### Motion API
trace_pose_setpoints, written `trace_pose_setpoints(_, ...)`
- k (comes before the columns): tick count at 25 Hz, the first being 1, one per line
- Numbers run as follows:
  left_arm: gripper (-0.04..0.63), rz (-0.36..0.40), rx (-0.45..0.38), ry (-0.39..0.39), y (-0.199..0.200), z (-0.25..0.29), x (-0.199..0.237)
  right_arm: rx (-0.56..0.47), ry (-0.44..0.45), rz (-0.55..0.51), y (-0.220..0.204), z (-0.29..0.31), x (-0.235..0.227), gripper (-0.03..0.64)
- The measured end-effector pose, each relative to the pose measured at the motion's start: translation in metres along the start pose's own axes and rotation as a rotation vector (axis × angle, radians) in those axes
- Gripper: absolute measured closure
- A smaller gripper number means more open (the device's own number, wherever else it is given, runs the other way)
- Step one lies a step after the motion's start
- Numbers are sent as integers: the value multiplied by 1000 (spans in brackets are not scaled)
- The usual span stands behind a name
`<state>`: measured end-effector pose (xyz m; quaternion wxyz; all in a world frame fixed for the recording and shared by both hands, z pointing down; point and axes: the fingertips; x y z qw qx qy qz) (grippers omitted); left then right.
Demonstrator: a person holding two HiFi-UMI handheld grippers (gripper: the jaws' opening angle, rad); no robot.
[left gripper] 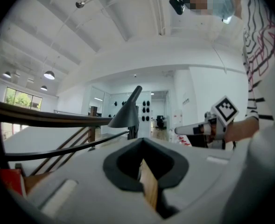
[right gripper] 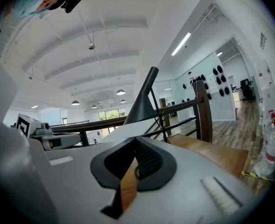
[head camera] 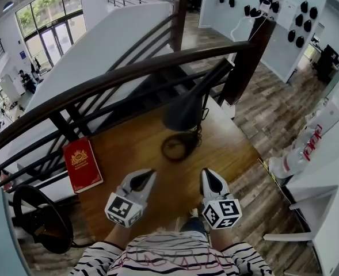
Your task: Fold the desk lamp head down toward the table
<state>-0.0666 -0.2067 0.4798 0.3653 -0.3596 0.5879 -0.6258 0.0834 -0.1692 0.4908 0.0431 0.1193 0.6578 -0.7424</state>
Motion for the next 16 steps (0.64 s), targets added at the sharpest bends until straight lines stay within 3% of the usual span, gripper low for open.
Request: trace_pose_setpoints(16,594,-6,-11,13,0,-3,1,-2,-3,-16,1,-2,1,614)
Point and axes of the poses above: the fingertips, and each gripper's own axes: z forward along the fingers, x to its left, y out of its top, and after that the axes turned 1 degree about -x, right-handed
